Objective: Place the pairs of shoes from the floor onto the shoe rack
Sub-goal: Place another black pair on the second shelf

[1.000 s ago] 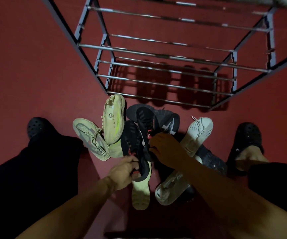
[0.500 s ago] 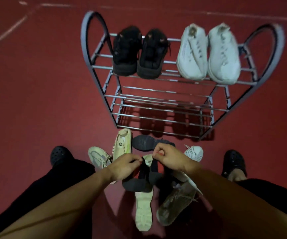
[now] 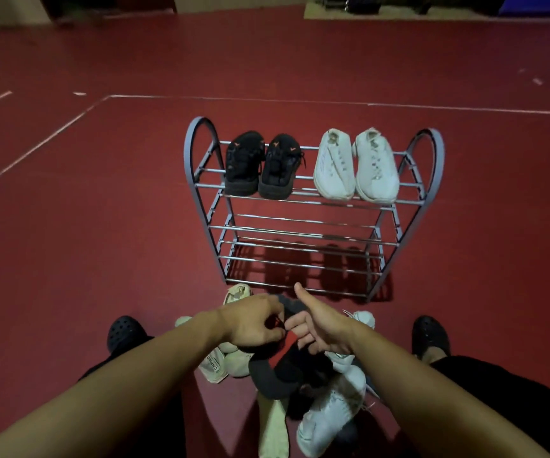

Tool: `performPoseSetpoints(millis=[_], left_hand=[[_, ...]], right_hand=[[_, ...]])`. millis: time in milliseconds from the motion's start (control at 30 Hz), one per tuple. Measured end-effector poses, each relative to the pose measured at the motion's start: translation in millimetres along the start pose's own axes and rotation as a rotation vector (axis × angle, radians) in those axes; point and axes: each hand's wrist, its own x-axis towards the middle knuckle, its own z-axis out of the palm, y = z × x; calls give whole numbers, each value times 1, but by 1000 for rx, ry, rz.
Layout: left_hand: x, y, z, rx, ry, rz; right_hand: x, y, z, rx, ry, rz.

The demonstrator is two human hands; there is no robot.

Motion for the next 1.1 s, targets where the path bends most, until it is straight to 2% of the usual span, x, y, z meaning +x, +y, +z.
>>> performPoseSetpoints(millis=[67, 133, 200, 267, 300, 367, 467, 600, 767, 867, 1000, 1100], left_hand=[[-3, 1, -2, -13, 93, 27], [-5, -2, -2, -107, 263, 20], [-9, -6, 0, -331, 467, -83], [-18, -9, 8, -672, 606, -254], [-23, -14, 15, -834, 614, -329], [-33, -23, 32, -1036, 527, -423], [-37, -32, 52, -1001, 406, -459], [-22, -32, 66, -875, 387, -513], [8, -54, 69, -806, 484, -584], [28, -69, 55, -792, 539, -594], [58, -100, 35, -785, 552, -562], [77, -123, 22, -774, 510, -593]], right_hand=[[-9, -4, 2, 79, -8, -39], [-16, -8, 4, 183, -2, -84], [-19, -8, 6, 337, 3, -127], [-19, -5, 10, 510, -5, -163], [-17, -4, 12, 583, -12, -182], [-12, -2, 15, 707, -40, -224], [0, -2, 21, 816, -82, -282], [12, -14, 34, 838, -70, -422], [47, -43, 41, 575, 77, -533], [68, -70, 33, 522, 121, -569], [110, -103, 10, 415, 167, -611], [139, -119, -11, 177, 236, -603]])
